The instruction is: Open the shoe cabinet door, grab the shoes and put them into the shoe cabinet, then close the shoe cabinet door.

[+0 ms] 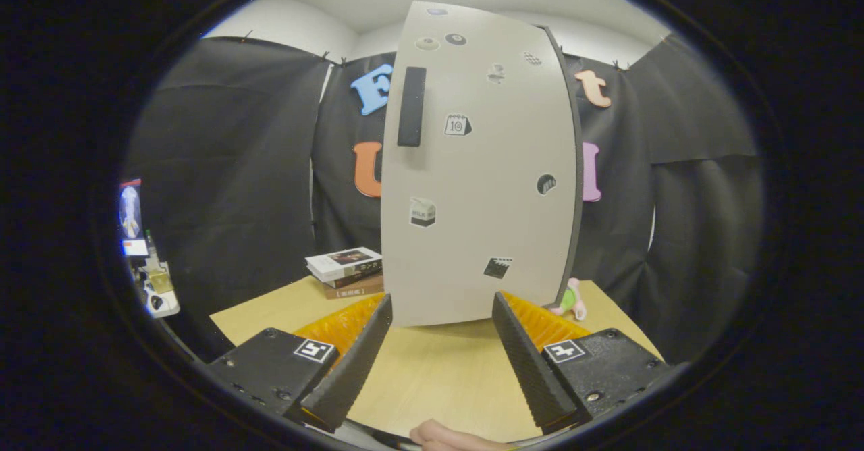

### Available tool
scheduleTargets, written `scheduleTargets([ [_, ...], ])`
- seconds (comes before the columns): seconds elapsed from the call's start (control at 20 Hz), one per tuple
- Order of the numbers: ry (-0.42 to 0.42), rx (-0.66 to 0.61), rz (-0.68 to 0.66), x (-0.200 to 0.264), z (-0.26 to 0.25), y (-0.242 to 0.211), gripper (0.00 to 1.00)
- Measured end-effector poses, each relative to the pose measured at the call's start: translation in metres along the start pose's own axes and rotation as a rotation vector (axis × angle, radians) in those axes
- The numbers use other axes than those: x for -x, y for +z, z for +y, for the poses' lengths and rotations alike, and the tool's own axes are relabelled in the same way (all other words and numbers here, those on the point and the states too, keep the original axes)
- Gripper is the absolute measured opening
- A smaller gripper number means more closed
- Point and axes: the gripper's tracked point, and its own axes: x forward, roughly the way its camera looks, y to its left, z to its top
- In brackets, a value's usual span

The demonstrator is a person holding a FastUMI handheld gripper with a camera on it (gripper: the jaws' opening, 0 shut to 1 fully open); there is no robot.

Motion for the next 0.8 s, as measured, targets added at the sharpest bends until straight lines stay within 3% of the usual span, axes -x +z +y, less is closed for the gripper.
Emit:
scheduleTargets([
  [0.2, -0.004, -0.02, 0.019, -0.002, -0.006, -0.001, 0.98],
  [0.55, -0.116, -0.084, -0.033, 0.01, -0.05, 0.01, 0.98],
  [0.8, -0.106, -0.083, -0.048, 0.014, -0.042, 0.008, 0.98],
])
